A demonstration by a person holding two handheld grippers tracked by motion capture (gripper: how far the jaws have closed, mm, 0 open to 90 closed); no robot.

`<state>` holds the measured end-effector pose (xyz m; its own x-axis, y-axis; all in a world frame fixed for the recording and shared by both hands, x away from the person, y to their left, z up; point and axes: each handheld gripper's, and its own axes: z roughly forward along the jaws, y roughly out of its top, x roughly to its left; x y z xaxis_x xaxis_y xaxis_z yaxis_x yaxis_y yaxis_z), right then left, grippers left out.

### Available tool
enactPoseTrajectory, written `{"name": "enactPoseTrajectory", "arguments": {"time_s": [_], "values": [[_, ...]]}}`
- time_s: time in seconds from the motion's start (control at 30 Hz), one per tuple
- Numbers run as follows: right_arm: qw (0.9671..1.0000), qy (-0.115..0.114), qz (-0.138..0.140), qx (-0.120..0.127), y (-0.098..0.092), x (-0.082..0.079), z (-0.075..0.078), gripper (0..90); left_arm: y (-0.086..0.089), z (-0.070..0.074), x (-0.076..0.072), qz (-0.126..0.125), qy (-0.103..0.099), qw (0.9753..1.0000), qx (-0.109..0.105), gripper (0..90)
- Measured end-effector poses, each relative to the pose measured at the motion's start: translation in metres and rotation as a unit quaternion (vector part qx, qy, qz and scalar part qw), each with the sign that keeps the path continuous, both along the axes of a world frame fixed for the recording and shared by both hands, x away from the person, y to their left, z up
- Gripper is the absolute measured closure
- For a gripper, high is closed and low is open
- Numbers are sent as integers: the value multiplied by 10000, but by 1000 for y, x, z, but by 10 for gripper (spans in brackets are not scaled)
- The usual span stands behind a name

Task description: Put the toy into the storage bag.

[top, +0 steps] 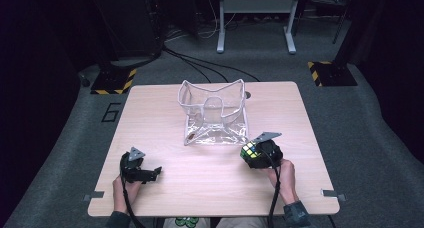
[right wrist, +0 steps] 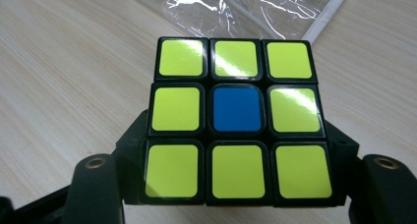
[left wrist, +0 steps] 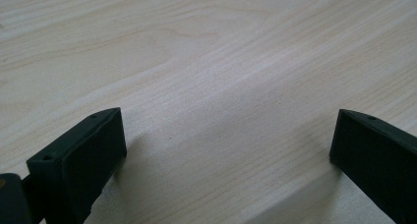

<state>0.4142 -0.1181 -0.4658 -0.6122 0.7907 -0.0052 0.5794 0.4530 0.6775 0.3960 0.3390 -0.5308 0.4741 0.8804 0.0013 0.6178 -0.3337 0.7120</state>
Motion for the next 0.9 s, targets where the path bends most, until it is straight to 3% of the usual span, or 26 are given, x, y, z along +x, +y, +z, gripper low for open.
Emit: {"name": "enactPoseTrajectory", "arguments": {"time_s": [0.9], "values": [[9997,-237,46,-31,-4,4,32,331,0,0,0,-2,-1,10000,4,3]]}}
